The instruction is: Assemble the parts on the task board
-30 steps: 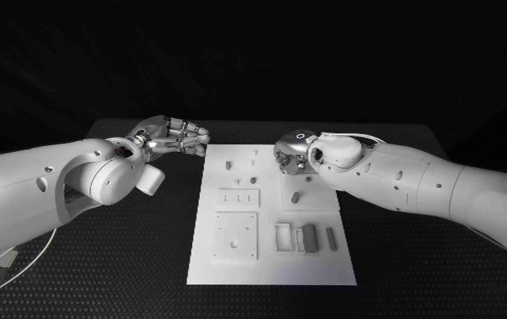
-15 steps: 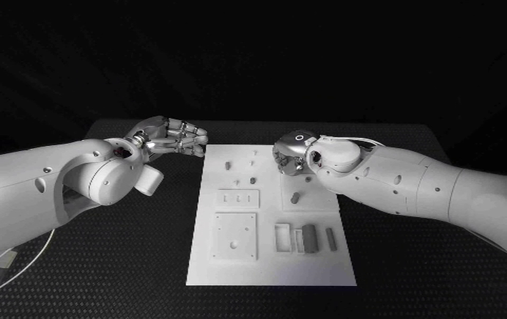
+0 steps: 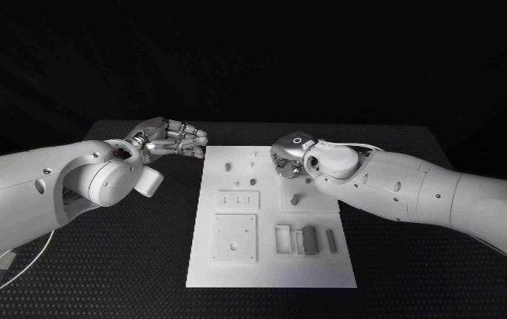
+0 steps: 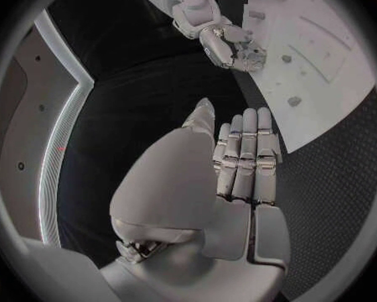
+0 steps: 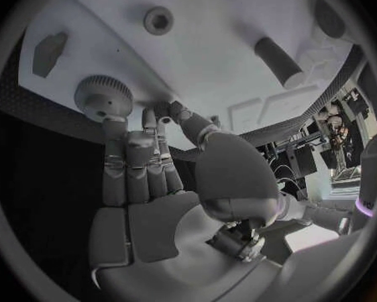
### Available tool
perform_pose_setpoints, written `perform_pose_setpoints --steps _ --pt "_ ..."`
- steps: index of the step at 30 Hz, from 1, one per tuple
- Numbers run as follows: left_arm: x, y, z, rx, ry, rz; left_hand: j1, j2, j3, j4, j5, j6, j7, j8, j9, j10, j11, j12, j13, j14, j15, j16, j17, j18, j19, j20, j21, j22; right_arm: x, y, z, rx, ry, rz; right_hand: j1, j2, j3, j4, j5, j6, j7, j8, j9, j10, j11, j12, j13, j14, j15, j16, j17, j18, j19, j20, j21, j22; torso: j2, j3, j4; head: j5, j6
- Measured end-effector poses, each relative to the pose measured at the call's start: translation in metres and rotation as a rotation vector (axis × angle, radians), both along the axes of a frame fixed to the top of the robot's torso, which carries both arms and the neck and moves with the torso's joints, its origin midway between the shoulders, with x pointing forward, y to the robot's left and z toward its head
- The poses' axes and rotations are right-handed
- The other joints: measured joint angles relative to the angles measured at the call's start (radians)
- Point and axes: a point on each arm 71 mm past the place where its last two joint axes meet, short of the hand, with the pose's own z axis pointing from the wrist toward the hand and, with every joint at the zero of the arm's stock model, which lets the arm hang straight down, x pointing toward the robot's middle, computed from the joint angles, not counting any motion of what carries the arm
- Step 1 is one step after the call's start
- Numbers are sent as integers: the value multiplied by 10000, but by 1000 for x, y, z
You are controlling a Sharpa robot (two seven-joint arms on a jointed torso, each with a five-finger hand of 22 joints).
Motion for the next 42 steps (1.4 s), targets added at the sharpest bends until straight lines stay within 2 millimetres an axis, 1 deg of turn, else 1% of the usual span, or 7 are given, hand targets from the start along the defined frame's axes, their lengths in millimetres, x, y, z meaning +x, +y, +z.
perform_pose_setpoints --steps 3,8,13,29,35,37,42 --pt "0 0 0 4 -13 12 0 0 0 0 0 -36 36 -49 -3 0 0 -53 0 36 36 -17 27 -3 0 0 0 0 -1 2 3 60 -161 0 -38 -38 0 0 0 0 0 0 1 18 -16 0 28 -75 -70 0 0 0 0 0 0 0 1 -2 0 0 23" --pt "1 -1 1 6 -35 3 0 0 0 0 0 -36 36 -49 -11 0 0 -53 0 36 36 -40 31 -7 0 0 0 0 1 7 14 209 -541 -26 -38 -38 0 0 0 0 0 0 1 19 -16 0 30 -79 -74 0 0 1 1 0 0 0 12 -9 12 0 68" --pt "1 -1 2 7 -43 -3 0 0 0 0 0 -36 36 -49 -11 0 0 -52 0 36 36 -40 44 -8 0 0 0 0 0 15 17 345 -768 -20 -38 -39 0 0 0 0 0 0 0 18 -17 0 30 -91 -85 0 0 0 35 -31 0 0 12 -13 18 0 98" --pt "3 -9 4 15 -84 -118 0 0 0 0 0 -36 36 -49 -11 0 0 -52 0 36 36 -39 64 -56 0 0 0 1 3 54 25 851 -1458 185 -38 -40 27 28 -5 -1 -1 -4 7 13 -14 -1 52 -89 -84 37 -11 0 52 -14 40 0 19 -16 19 68 266" --pt "4 -10 4 25 -99 -140 0 0 0 0 0 -36 36 -49 -10 0 0 -49 0 36 36 -39 64 -57 0 0 0 1 6 53 26 884 -1589 69 -38 -40 27 27 -5 -1 -1 -6 6 11 -14 -48 58 -88 -82 36 -21 -1 51 -13 39 0 27 -27 70 53 292" --pt "4 -10 4 32 -103 -130 0 0 0 0 0 -36 36 -49 -10 0 0 -49 0 36 36 -39 73 -57 0 0 0 1 7 55 26 885 -1617 53 -91 -93 27 27 -5 -1 -1 -6 6 11 -14 -58 95 -87 -82 36 -21 0 52 -12 39 0 27 -34 82 54 297" --pt "4 -13 4 39 -108 -170 0 0 0 0 0 -36 36 -49 -10 0 0 -85 0 36 36 -77 72 -57 0 0 0 1 11 55 26 851 -1669 -48 -91 -93 27 27 -5 -1 -1 -6 6 10 -14 -58 96 -84 -78 36 -21 0 52 -11 39 0 27 -41 100 48 318"
